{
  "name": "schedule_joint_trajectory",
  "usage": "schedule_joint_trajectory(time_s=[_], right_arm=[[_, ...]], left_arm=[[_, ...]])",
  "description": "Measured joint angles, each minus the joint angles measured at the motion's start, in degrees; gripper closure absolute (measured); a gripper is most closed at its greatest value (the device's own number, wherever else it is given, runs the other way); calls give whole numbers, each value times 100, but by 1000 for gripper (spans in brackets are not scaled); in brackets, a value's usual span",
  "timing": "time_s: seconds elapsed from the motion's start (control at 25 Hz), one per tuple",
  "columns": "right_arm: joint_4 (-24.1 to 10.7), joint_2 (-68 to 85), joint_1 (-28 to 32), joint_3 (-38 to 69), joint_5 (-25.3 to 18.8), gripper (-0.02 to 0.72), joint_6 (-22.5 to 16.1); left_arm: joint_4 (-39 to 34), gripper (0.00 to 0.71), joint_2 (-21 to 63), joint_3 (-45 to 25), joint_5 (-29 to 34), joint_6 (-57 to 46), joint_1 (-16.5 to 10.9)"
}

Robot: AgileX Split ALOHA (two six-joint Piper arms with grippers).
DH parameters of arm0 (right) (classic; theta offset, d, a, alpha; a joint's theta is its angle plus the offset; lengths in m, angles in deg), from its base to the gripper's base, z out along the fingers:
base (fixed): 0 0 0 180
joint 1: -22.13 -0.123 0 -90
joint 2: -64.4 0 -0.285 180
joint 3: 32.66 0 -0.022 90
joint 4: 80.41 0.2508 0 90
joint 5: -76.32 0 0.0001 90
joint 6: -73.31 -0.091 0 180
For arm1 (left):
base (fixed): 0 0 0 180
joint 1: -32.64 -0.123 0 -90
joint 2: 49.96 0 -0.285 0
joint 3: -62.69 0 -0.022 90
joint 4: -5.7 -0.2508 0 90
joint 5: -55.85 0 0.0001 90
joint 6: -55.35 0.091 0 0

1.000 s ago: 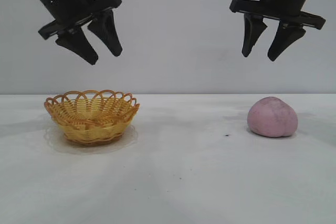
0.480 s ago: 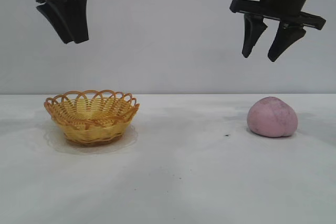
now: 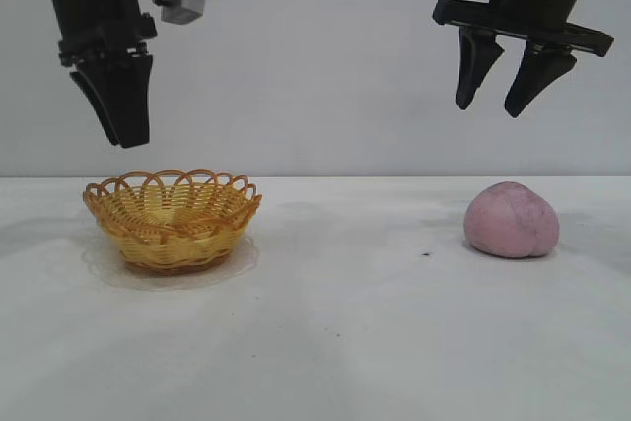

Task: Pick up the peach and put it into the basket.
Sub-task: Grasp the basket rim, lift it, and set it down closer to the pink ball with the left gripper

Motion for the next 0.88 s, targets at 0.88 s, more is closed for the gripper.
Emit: schedule_joint_trajectory(time_s=[0.88], right_arm=[[-65, 0, 0, 0, -18, 344, 0]], left_arm=[[121, 544, -1517, 1575, 672, 55, 55]])
